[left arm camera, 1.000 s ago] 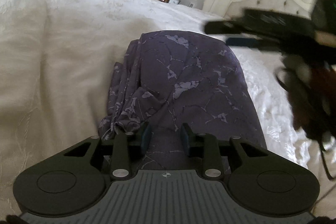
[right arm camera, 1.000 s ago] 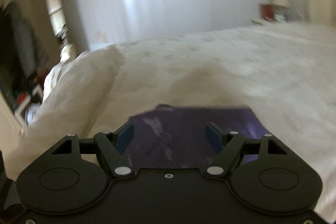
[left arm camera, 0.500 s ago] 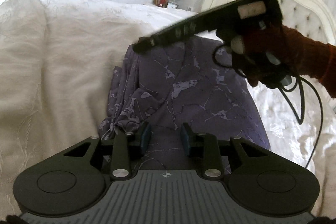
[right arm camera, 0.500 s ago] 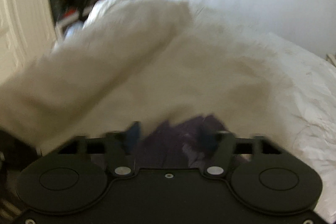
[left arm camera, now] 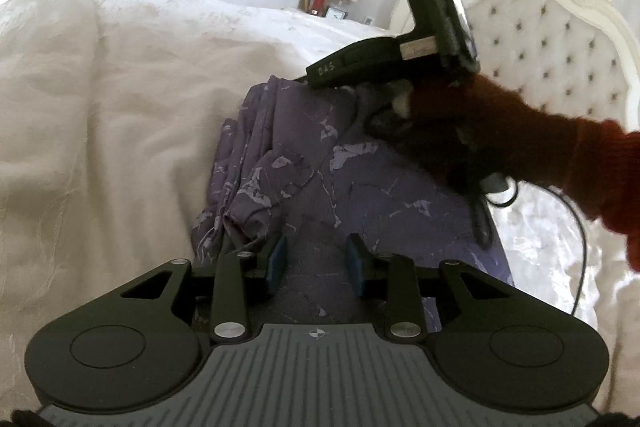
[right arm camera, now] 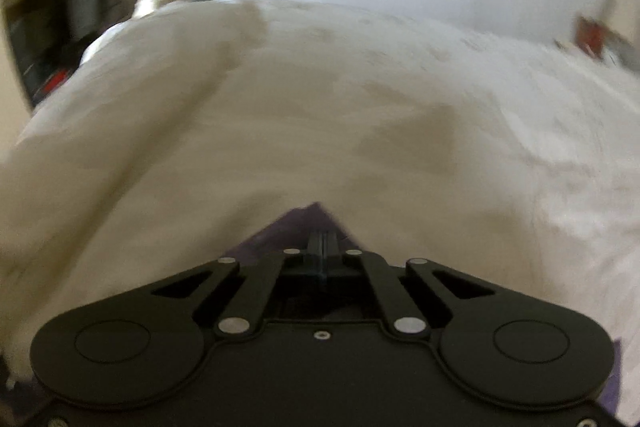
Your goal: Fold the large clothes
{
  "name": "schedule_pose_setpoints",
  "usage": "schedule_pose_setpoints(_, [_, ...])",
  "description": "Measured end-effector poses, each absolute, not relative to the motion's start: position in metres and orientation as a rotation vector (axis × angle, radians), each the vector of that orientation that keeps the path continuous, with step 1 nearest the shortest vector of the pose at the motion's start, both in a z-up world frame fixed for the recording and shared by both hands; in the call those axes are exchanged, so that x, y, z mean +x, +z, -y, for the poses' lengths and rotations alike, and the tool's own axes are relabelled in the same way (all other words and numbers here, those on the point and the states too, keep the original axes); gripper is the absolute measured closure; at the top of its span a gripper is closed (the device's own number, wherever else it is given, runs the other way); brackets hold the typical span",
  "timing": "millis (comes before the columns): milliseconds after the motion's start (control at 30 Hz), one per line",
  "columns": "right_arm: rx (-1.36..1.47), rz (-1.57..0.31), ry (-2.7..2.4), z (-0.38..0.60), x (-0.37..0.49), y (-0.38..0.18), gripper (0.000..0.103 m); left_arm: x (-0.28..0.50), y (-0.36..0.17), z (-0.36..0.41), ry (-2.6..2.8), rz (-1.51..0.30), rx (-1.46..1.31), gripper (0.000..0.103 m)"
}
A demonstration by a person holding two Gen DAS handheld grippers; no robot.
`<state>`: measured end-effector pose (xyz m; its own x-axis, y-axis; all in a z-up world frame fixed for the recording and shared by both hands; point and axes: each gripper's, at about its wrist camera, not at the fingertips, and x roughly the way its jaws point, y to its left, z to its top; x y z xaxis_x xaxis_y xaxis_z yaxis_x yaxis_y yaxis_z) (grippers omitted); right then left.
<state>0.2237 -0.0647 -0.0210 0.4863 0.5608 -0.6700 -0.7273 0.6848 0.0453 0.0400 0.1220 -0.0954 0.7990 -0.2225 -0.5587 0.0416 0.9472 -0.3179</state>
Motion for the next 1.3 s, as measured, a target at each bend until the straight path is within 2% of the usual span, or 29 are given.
schedule_pose_setpoints(33, [-0.229,-0.709,0.784,0.070,0.225,-0.022,0.100,0.040,-0.094,-0.122,-0.145,-0.631,-0.302,0.071])
schedule_pose_setpoints(100, [-0.168,-0.677,0.756,0.083,0.225,-0.013,0.087,0.038,-0.093,-0.122,-0.151,-0.626,-0.307,0.070])
schedule_pose_setpoints(167, [-0.090,-0.634,0.709,0.105,0.219,0.001,0.058,0.039,-0.093,-0.124,-0.167,-0.621,-0.322,0.061])
schedule_pose_setpoints(200, [-0.050,-0.614,0.692,0.117,0.216,0.008,0.034,0.039,-0.093,-0.125,-0.179,-0.616,-0.331,0.058])
schedule_pose_setpoints(233, [-0.004,-0.594,0.683,0.132,0.212,0.014,0.014,0.039,-0.092,-0.124,-0.192,-0.612,-0.334,0.053])
schedule_pose_setpoints(300, [0.078,-0.556,0.657,0.163,0.199,0.025,0.013,0.038,-0.090,-0.123,-0.214,-0.606,-0.330,0.043])
schedule_pose_setpoints(367, [0.102,-0.560,0.602,0.184,0.192,0.029,0.005,0.036,-0.085,-0.120,-0.228,-0.599,-0.324,0.036])
schedule_pose_setpoints(500, [0.158,-0.615,0.529,0.235,0.172,0.024,0.001,0.032,-0.069,-0.123,-0.224,-0.572,-0.339,0.034])
schedule_pose_setpoints(667, [0.256,-0.714,0.478,0.271,0.158,0.000,0.001,0.038,-0.061,-0.136,-0.174,-0.581,-0.375,0.026])
schedule_pose_setpoints(833, [0.427,-0.820,0.504,0.284,0.157,-0.036,0.001,0.056,-0.081,-0.155,-0.143,-0.734,-0.419,0.025])
schedule_pose_setpoints(1000, [0.577,-0.892,0.555,0.277,0.167,-0.072,0.001,0.072,-0.109,-0.169,-0.197,-0.881,-0.536,0.019])
schedule_pose_setpoints(1067, [0.656,-0.894,0.583,0.274,0.172,-0.083,0.000,0.077,-0.116,-0.175,-0.208,-0.903,-0.589,0.013])
schedule_pose_setpoints(1300, [0.742,-0.900,0.696,0.255,0.188,-0.095,0.000,0.097,-0.133,-0.177,-0.347,-0.935,-0.686,0.008])
